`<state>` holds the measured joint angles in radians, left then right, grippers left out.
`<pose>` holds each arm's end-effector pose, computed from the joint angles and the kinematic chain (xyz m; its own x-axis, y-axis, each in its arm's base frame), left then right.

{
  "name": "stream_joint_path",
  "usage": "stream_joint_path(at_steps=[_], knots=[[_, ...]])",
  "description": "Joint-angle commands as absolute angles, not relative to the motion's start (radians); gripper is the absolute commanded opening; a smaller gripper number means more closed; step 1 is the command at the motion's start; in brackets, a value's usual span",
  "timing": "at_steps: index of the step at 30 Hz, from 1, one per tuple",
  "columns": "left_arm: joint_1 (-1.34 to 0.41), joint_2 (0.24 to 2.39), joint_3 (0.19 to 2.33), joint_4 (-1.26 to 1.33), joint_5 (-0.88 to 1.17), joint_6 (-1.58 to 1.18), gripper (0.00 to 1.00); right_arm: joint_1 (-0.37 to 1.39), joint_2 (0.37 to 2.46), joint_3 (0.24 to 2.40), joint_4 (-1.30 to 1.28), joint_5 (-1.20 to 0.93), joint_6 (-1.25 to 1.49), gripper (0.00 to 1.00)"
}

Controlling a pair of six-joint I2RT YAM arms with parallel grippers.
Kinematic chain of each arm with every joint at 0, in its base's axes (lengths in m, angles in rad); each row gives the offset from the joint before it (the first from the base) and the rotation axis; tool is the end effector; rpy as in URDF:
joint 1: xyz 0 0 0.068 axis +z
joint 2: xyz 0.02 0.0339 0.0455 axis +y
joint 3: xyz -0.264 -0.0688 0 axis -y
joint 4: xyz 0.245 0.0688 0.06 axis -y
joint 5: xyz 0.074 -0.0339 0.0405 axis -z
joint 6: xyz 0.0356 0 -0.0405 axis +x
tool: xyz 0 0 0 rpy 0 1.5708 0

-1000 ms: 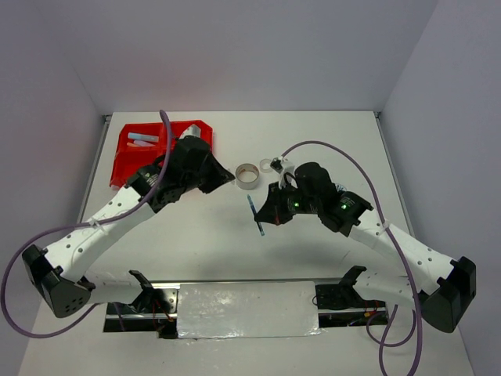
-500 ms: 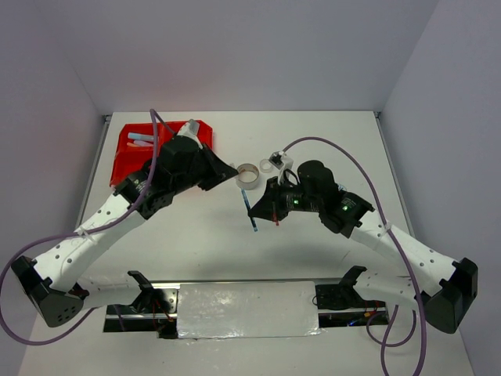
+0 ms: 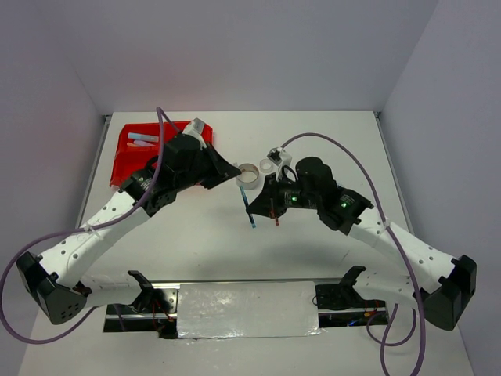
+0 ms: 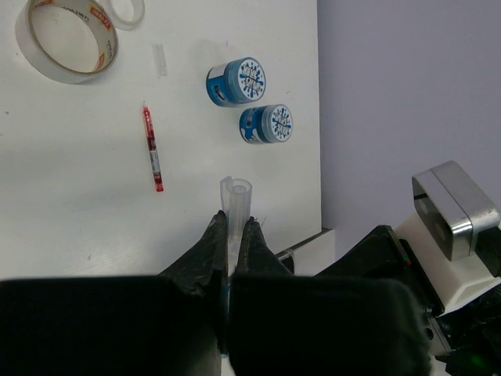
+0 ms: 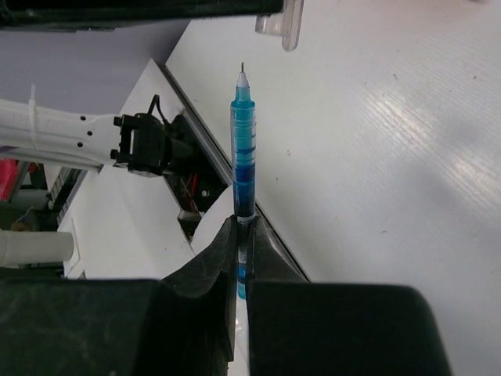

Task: Sort the stationery into containers
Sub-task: Close the pen cap on the pen.

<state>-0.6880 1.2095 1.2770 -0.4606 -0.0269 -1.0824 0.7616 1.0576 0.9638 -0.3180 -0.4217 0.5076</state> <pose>0.2079 -0.1696 0.3949 -0.6825 -0.5818 -0.4425 0.0275 0.5845 -0.8109 0.1618 0.1744 0.3377 -0.6912 -0.0462 -0.7212 -0.6467 0.4851 0.5886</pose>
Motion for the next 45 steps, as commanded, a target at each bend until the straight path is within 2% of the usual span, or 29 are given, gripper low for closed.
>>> stream_joint_path(at_steps=[1, 37, 45], knots=[[-0.681, 1.212, 1.269, -0.407, -0.008, -1.058, 0.0, 0.769, 1.075, 1.028, -0.311, -0.39, 0.494, 0.0], [-0.657, 1.224, 1.282, -0.402, 0.044, -1.037, 0.0, 0.744, 1.146, 1.097, -0.354, -0.327, 0.471, 0.0], [-0.643, 1.224, 1.304, -0.428, 0.014, -1.028, 0.0, 0.739, 1.164, 1.124, -0.383, -0.397, 0.44, 0.0]])
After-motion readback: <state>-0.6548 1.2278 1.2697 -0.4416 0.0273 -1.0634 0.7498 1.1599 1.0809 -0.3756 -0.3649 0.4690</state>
